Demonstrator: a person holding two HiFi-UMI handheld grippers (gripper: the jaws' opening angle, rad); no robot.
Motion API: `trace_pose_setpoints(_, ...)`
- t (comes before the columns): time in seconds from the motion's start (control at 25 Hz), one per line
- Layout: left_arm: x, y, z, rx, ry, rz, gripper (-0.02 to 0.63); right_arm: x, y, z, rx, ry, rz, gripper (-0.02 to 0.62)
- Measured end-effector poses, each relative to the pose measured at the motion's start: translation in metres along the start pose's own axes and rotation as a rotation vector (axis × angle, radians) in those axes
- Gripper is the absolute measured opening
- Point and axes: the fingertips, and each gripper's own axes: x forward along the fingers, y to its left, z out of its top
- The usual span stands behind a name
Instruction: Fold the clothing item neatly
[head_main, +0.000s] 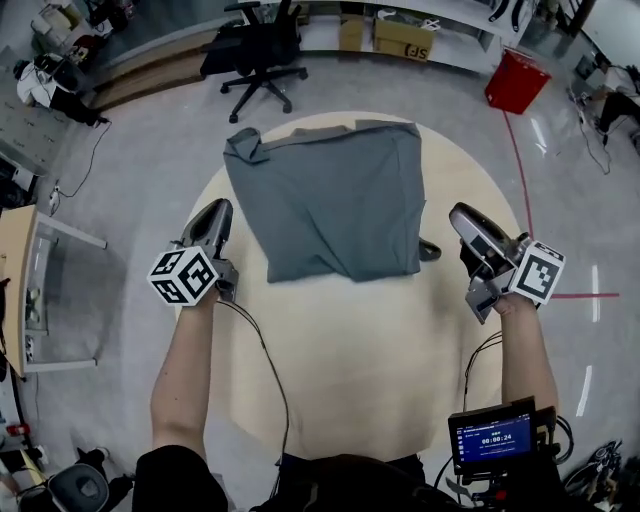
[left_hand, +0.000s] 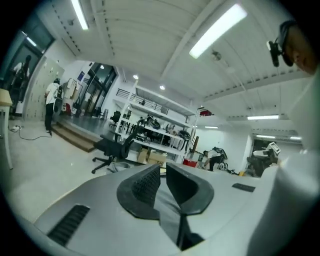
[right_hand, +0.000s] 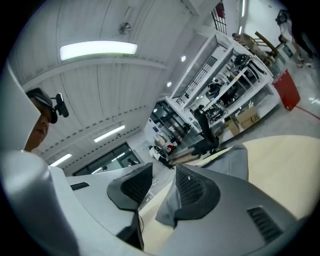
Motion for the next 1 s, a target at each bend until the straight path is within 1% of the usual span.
trace_pose_setpoints(0.04, -0.027, -0.019, 0.012, 0.016, -0.032, -0.011, 0.004, -0.008, 0.016, 0.001, -0.025, -0.014, -0.02, 0.147)
trace_pose_setpoints(0.12, -0.075, -0.059, 0.03, 0.059, -0.074, -0.049, 0.002, -0.023, 0.049, 0.002, -0.109, -0.019, -0.055, 0.123)
trace_pose_setpoints(0.16, -0.095, -0.08, 0.036, 0.075, -0.088, -0.076, 0.002, -0.03, 0.063, 0.002, -0.162, -0.014, -0.074, 0.098)
trace_pose_setpoints(0.24, -0.133, -0.121, 0.043, 0.073, -0.113, -0.13, 0.002, -0.046, 0.089, 0.002, -0.254, -0.009, -0.1, 0.043)
trace_pose_setpoints(0.36, -0.19, -0.18, 0.04, 0.067, -0.13, -0.176, 0.0, -0.075, 0.131, -0.01, -0.312, -0.018, -0.091, 0.025)
trace_pose_setpoints(0.44, -0.222, -0.212, 0.034, 0.066, -0.134, -0.18, 0.0, -0.095, 0.154, -0.027, -0.358, 0.005, -0.094, 0.02)
trace_pose_setpoints(0.56, -0.258, -0.257, 0.028, 0.052, -0.152, -0.185, 0.0, -0.123, 0.185, -0.049, -0.463, 0.059, -0.101, 0.017)
trace_pose_setpoints(0.68, -0.295, -0.294, 0.017, 0.091, -0.146, -0.172, 0.0, -0.156, 0.217, -0.064, -0.511, 0.058, -0.097, 0.017)
trace_pose_setpoints(0.8, -0.33, -0.316, 0.011, 0.166, -0.126, -0.121, 0.0, -0.187, 0.25, -0.071, -0.555, 0.034, -0.124, 0.017)
trace_pose_setpoints(0.88, -0.348, -0.325, 0.007, 0.193, -0.125, -0.099, 0.0, -0.202, 0.266, -0.078, -0.572, 0.02, -0.135, 0.017)
trace_pose_setpoints(1.0, -0.375, -0.333, -0.003, 0.204, -0.111, -0.113, 0.0, -0.222, 0.294, -0.096, -0.575, -0.01, -0.145, 0.017)
